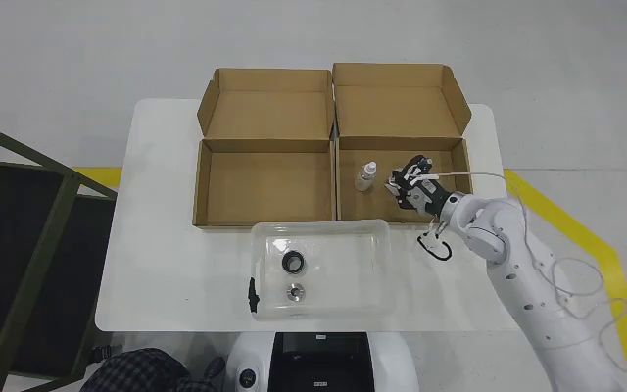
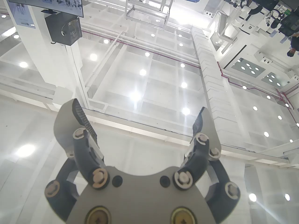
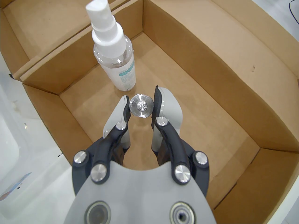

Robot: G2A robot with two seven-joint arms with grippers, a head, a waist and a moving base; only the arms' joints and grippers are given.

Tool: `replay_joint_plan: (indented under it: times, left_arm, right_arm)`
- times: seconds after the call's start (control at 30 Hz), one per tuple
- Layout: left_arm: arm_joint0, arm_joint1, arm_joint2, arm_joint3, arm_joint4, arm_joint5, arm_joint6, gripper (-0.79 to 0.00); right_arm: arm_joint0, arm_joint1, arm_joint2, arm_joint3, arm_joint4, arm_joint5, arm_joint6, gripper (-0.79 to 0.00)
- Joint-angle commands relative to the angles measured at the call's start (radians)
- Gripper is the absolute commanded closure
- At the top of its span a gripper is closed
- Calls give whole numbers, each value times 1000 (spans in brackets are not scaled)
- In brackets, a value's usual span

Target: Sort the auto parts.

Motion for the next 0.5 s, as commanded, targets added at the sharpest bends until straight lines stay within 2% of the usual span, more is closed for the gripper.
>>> replay_joint_plan:
  times: [0.0,0.13,0.2,0.37,0.4,0.47]
  left_arm:
    - [0,0,0,0,0,0,0,-785]
    - [0,0,0,0,0,0,0,-785]
    - [0,0,0,0,0,0,0,-785]
    - [0,0,0,0,0,0,0,-785]
    - [0,0,0,0,0,0,0,-785]
    - [0,0,0,0,0,0,0,-785]
  right_arm:
    - [6,-3,-11,7,-14,12,5,0]
    - [16,-7,-26,19,-35,25,15,-22]
    - [19,-9,-34,24,-43,30,17,-71]
    - [27,-14,-52,33,-55,37,23,-77]
    - [29,-15,-55,33,-59,39,26,-99]
    - [32,-17,-60,35,-66,44,28,-200]
